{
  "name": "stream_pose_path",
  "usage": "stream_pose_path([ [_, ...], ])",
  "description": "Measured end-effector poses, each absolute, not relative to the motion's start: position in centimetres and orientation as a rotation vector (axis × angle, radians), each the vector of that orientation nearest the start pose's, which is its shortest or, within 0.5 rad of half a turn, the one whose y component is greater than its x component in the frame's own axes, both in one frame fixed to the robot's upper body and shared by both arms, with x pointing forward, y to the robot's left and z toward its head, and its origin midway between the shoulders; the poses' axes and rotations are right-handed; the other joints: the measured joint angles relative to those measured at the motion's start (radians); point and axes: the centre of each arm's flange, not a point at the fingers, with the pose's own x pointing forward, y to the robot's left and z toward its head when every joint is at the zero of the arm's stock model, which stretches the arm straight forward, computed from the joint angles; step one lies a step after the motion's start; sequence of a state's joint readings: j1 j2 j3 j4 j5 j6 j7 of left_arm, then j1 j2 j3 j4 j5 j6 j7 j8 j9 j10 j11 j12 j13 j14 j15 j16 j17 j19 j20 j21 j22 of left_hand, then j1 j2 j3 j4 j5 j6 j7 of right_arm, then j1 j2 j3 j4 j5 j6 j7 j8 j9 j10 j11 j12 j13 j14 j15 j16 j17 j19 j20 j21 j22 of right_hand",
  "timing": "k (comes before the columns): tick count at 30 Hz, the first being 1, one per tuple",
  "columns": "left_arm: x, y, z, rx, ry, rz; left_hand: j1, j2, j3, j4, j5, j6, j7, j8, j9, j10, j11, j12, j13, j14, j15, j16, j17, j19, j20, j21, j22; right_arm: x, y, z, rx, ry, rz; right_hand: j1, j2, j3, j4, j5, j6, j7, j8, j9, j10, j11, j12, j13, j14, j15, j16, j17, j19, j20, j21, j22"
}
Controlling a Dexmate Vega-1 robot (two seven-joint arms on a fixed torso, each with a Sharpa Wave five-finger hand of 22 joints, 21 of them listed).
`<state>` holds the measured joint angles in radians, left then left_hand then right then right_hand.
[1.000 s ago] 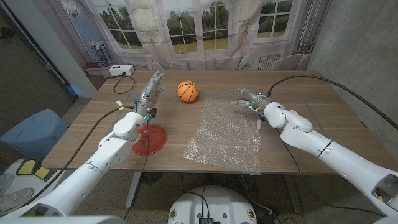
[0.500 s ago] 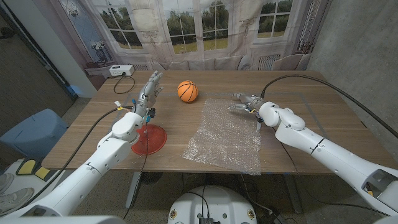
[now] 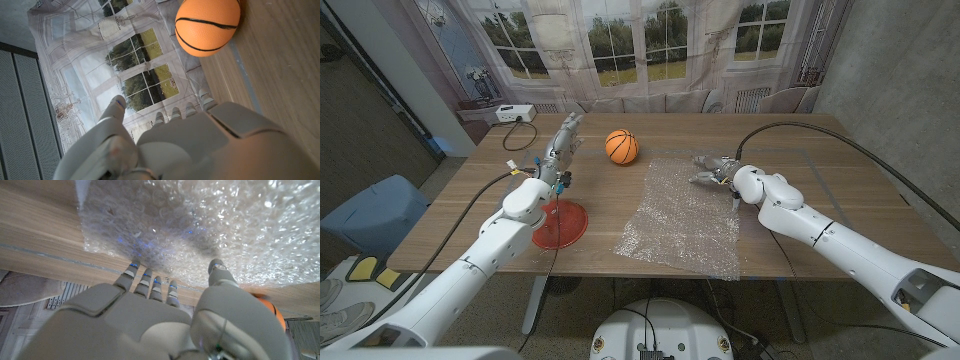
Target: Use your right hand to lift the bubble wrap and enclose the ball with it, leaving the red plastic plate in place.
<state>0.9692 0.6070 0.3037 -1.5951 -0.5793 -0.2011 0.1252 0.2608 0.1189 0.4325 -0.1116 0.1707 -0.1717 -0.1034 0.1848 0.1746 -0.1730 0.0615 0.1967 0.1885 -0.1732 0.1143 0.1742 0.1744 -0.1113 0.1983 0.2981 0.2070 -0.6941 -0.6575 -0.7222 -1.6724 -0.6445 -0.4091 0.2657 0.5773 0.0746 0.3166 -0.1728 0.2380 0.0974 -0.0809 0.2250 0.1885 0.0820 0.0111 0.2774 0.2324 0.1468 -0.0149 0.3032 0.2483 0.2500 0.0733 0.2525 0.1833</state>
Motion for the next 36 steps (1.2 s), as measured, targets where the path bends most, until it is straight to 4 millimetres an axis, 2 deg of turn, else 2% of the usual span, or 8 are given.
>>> stream_pose_path([
  [3,60.4,29.1,-0.1,0.037,-0.649,-0.142,-0.003,-0.003,0.000,0.000,0.000,0.000,0.000,0.000,0.000,0.000,0.000,0.000,0.000,0.000,0.000,0.000,0.000,0.000,0.000,0.000,0.000,64.3,-19.1,-2.7,-1.501,-0.303,0.092,0.096,0.012,0.015,-0.004,0.014,0.107,-0.009,0.023,0.005,0.105,-0.016,0.060,0.019,0.097,-0.020,0.066,0.047,0.080,-0.019,0.027,0.002],
  [7,60.7,28.9,0.0,0.039,-0.646,-0.146,-0.009,0.001,0.003,0.003,0.000,0.000,0.000,0.000,0.000,0.000,0.000,0.000,0.000,0.000,0.000,0.000,0.000,0.000,0.000,0.000,0.000,64.5,-19.2,-3.0,-1.505,-0.343,0.064,0.276,0.013,0.018,-0.007,0.021,0.341,-0.021,0.078,0.009,0.285,-0.045,0.184,0.066,0.256,-0.028,0.206,0.152,0.207,-0.055,0.079,0.017],
  [9,60.8,28.8,0.1,0.039,-0.645,-0.148,-0.009,0.001,0.003,0.003,0.000,0.000,0.000,0.000,0.000,0.000,0.000,0.000,0.000,0.000,0.000,0.000,0.000,0.000,0.000,0.000,0.000,64.6,-19.4,-3.4,-1.504,-0.365,0.049,0.375,0.005,0.000,-0.007,0.021,0.473,-0.021,0.116,0.017,0.380,-0.066,0.260,0.098,0.350,-0.033,0.306,0.242,0.260,-0.076,0.108,0.026],
  [13,61.1,28.6,0.3,0.042,-0.642,-0.152,-0.009,0.001,0.000,0.006,0.000,0.000,0.000,0.000,0.000,0.000,0.000,0.000,0.000,0.000,0.000,0.000,0.000,0.000,0.000,0.000,0.000,64.5,-19.4,-3.7,-1.494,-0.476,-0.004,0.512,0.000,-0.029,0.000,0.021,0.684,-0.007,0.212,0.047,0.516,-0.088,0.376,0.157,0.483,-0.041,0.455,0.388,0.309,-0.095,0.145,0.027],
  [16,61.3,28.5,0.4,0.044,-0.640,-0.155,-0.009,0.001,0.000,0.006,0.000,0.000,0.000,0.000,0.000,0.000,0.000,0.000,0.000,0.000,0.000,0.000,0.000,0.000,0.000,0.000,0.000,64.3,-19.6,-3.9,-1.478,-0.537,-0.038,0.547,0.027,-0.031,0.009,0.022,0.790,0.008,0.272,0.064,0.575,-0.093,0.427,0.187,0.529,-0.050,0.474,0.422,0.317,-0.102,0.165,0.033],
  [20,61.5,28.3,0.5,0.047,-0.637,-0.160,-0.009,0.001,0.000,0.006,0.000,0.000,0.000,0.000,0.000,0.000,0.000,0.000,0.000,0.000,0.000,0.000,0.000,0.000,0.000,0.000,0.000,64.1,-20.0,-4.2,-1.454,-0.615,-0.089,0.565,0.028,-0.028,0.011,0.021,0.827,0.009,0.305,0.073,0.623,-0.099,0.459,0.204,0.561,-0.053,0.474,0.435,0.322,-0.107,0.170,0.033],
  [31,62.0,28.0,0.9,0.055,-0.634,-0.169,-0.018,0.000,-0.003,0.008,0.000,0.000,0.000,-0.004,0.000,0.000,0.000,0.000,0.000,0.000,0.000,0.000,0.000,0.000,0.000,0.000,0.000,63.3,-21.1,-4.0,-1.380,-0.749,-0.193,0.586,0.040,-0.044,0.027,0.005,0.819,0.018,0.323,0.084,0.635,-0.078,0.467,0.207,0.604,-0.063,0.462,0.460,0.338,-0.102,0.205,0.038],
  [36,62.2,27.7,1.1,0.057,-0.634,-0.175,-0.018,0.000,0.000,0.011,0.000,0.000,0.000,-0.004,0.000,0.000,0.000,0.000,0.000,0.000,0.000,0.000,0.000,0.000,0.000,0.000,0.000,62.5,-21.3,-3.5,-1.330,-0.842,-0.253,0.580,0.035,-0.054,0.036,0.002,0.827,0.009,0.346,0.087,0.685,-0.101,0.500,0.222,0.649,-0.073,0.470,0.495,0.335,-0.128,0.219,0.042],
])
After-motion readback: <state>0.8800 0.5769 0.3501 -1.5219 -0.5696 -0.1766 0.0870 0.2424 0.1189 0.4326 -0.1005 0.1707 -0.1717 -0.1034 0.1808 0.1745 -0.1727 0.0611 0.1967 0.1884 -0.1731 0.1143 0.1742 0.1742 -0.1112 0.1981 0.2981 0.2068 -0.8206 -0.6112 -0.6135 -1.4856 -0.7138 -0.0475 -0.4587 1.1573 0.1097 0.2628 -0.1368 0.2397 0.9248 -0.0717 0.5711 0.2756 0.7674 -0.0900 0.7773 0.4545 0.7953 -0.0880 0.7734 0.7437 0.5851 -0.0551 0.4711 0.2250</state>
